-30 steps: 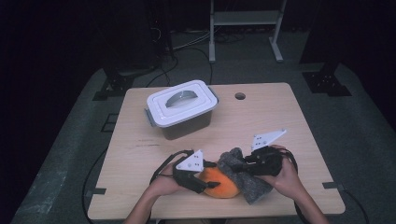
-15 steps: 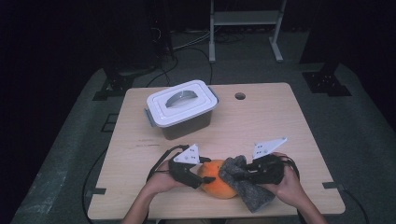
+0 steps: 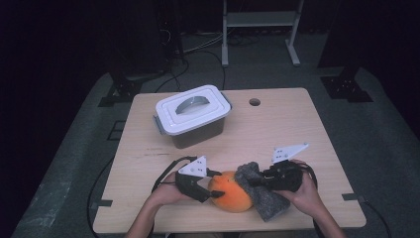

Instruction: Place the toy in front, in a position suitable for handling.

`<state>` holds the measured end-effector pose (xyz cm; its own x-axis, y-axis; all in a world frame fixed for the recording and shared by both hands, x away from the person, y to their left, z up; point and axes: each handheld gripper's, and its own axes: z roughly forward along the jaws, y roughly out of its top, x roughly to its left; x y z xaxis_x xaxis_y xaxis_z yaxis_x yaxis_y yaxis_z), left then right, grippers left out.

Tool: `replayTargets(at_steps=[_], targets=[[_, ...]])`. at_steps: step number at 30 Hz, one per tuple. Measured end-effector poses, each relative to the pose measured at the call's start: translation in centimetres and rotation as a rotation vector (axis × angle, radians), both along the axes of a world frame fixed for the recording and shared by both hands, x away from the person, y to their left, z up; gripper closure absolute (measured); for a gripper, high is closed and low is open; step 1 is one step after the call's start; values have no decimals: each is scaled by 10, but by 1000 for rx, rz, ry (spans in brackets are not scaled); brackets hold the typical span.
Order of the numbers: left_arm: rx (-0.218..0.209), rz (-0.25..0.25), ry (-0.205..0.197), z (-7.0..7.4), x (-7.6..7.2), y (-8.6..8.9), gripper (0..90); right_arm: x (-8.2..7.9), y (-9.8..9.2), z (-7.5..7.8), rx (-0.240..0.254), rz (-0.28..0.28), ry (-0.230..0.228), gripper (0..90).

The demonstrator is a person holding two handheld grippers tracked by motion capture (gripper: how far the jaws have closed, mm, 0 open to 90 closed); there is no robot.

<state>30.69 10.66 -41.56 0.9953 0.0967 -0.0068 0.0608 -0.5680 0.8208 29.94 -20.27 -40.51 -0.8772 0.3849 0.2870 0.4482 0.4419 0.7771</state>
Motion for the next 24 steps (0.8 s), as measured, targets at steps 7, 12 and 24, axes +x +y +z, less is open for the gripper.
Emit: replayTargets(at_steps=[7,12,24], targets=[[-8,13,27,-4,4,8,380,-9,-22,-25,-18,-34,66,740],[-19,33,48,-6,8,12,381,-10,-32,-24,-30,-62,70,740],[-30,49,76,-10,14,20,381,0,-18,-29,27,-35,99,738]])
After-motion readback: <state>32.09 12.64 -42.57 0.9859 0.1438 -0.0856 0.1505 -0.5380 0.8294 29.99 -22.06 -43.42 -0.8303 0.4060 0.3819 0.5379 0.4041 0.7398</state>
